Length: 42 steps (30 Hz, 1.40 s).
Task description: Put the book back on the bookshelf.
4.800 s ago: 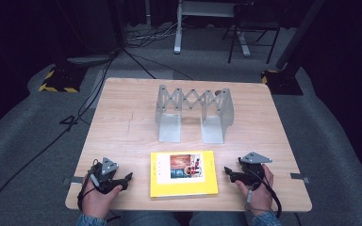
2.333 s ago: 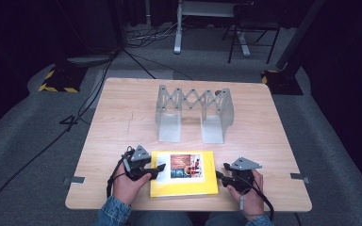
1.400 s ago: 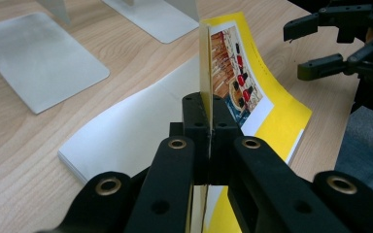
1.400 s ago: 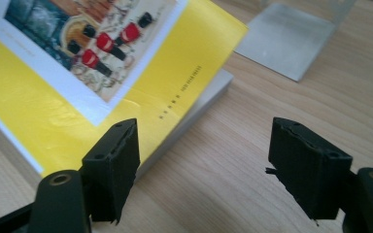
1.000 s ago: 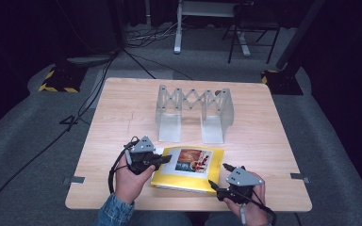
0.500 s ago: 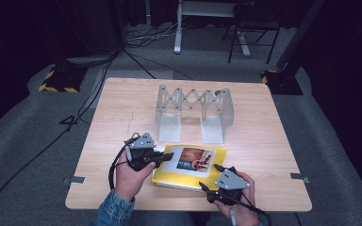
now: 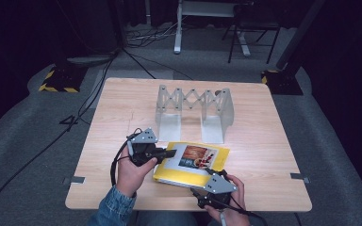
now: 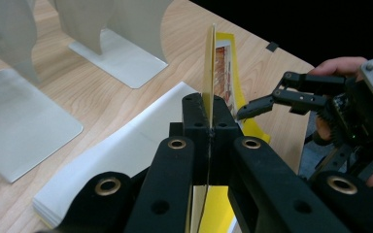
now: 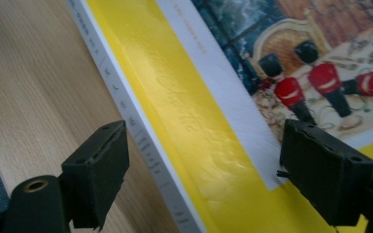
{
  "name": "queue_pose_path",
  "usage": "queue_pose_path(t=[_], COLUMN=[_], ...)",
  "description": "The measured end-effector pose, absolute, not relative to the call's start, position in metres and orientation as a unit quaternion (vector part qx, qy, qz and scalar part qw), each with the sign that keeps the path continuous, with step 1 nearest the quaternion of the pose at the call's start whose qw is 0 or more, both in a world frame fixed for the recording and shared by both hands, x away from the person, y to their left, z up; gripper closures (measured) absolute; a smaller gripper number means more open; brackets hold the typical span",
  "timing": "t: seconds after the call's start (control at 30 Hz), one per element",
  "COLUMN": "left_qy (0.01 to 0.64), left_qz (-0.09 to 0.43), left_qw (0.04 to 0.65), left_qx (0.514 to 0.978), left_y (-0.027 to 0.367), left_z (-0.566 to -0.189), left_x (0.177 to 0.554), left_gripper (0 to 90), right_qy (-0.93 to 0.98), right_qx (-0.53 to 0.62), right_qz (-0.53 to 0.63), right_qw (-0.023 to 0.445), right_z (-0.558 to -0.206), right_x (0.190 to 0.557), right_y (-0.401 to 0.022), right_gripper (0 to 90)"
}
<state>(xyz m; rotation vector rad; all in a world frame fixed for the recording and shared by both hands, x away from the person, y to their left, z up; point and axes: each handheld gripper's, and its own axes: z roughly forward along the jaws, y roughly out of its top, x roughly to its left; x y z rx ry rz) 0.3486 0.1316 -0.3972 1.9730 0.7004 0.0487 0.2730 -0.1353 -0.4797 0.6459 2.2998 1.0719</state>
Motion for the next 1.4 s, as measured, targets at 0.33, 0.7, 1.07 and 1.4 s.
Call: queue_pose_path(t=[0.33,0.7,1.07,1.4], left_qy=[0.273,0.274,0.29,0.3], left_qz=[0.007,-0.008,-0.019,-0.018], left_qw=[0.505,0.509,0.506,0.501], left_qx=[0.819,0.816,0.812,0.812], left_y=[0.123,0.121,0.123,0.123], left_z=[-0.395,-0.398,-0.403,-0.407], left_x=[0.353,0.353,0.355,0.357], left_gripper=[89.1,89.1,89.1,89.0], right_qy=[0.85,0.836,0.822,0.831], right_qx=[0.227,0.202,0.169,0.128], right_qz=[0.377,0.317,0.282,0.266], right_qw=[0.289,0.4,0.465,0.471], right_z=[-0.486,-0.5,-0.509,-0.511], right_x=[0.274,0.278,0.288,0.291], right_y=[-0.122,-0.105,-0.094,-0.091], right_gripper=[16.2,15.9,13.5,34.3])
